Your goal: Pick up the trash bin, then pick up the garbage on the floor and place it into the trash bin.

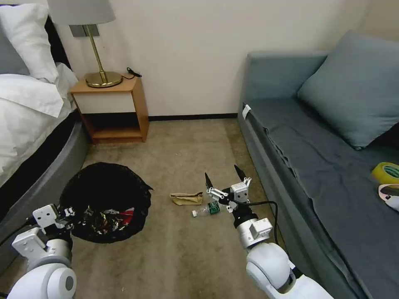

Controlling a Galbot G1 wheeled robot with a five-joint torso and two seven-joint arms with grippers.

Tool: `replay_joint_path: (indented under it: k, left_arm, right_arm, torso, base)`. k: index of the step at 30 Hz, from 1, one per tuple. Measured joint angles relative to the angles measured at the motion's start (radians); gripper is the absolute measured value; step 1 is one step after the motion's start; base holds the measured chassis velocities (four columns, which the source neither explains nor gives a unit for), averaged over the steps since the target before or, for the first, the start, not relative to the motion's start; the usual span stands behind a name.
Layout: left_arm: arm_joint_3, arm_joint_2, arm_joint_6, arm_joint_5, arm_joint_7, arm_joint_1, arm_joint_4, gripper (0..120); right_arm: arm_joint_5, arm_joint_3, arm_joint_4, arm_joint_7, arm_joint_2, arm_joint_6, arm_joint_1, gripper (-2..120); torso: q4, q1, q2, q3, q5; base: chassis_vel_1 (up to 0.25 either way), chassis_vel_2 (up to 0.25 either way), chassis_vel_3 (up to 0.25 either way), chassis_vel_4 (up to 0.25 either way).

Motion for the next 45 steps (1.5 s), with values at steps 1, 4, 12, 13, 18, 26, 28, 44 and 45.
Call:
replay_joint_path:
  k: [1,4,12,13,18,26,28,44,45]
  left_arm:
    - [0.000,0.000,0.000,0.000,0.000,0.000,0.000,4]
    - [0.000,-0.001,-0.001,0.000,0.001,-0.001,0.003,4]
    - [0.000,-0.002,-0.003,-0.001,0.001,-0.002,0.004,4]
    - [0.000,-0.002,-0.004,-0.001,0.001,-0.002,0.004,4]
    - [0.000,-0.004,-0.005,-0.001,0.002,-0.002,0.004,4]
    - [-0.004,-0.001,-0.005,-0.007,0.002,-0.003,0.002,4]
    - [-0.004,0.000,-0.005,-0.007,0.002,-0.003,0.002,4]
    - [-0.004,0.010,-0.005,-0.016,0.004,-0.008,0.016,4]
    - [-0.005,0.012,-0.005,-0.018,0.006,-0.008,0.017,4]
  right_arm:
    - [0.000,0.000,0.000,0.000,0.000,0.000,0.000,100]
    - [0.001,0.000,-0.001,0.000,-0.001,-0.001,0.001,100]
    - [0.001,-0.002,-0.006,0.000,-0.001,-0.001,0.000,100]
    - [0.001,-0.003,-0.006,0.000,-0.001,-0.001,0.000,100]
    - [0.000,-0.005,-0.010,0.000,-0.005,-0.001,0.000,100]
    - [-0.002,-0.009,-0.019,0.001,-0.010,0.000,0.000,100]
    - [-0.002,-0.009,-0.020,0.001,-0.010,0.000,0.001,100]
    - [0.042,-0.063,-0.089,-0.041,-0.043,0.028,0.101,100]
    - [0.058,-0.078,-0.112,-0.055,-0.057,0.029,0.136,100]
  torso:
    - [0.0000,0.000,0.000,0.000,0.0000]
    - [0.0000,0.000,0.000,0.000,0.0001]
    - [0.0000,0.000,0.000,0.000,-0.0001]
    - [0.0000,0.000,0.000,0.000,0.0000]
    - [0.0000,0.000,0.000,0.000,-0.0001]
    - [-0.0001,0.000,0.000,0.000,0.0000]
    - [0.0000,0.000,0.000,0.000,-0.0001]
    - [-0.0001,0.000,0.000,0.000,-0.0001]
    - [-0.0001,0.000,0.000,0.000,0.0001]
  base:
    - [-0.119,0.085,0.083,-0.099]
    - [-0.128,0.108,0.116,-0.109]
    - [-0.099,0.092,0.094,-0.104]
    - [-0.086,0.084,0.078,-0.077]
    - [-0.087,0.064,0.072,-0.082]
    - [-0.086,0.070,0.084,-0.073]
    - [-0.067,0.048,0.072,-0.071]
    - [-0.026,0.027,0.024,-0.030]
    - [0.000,0.000,0.000,0.000]
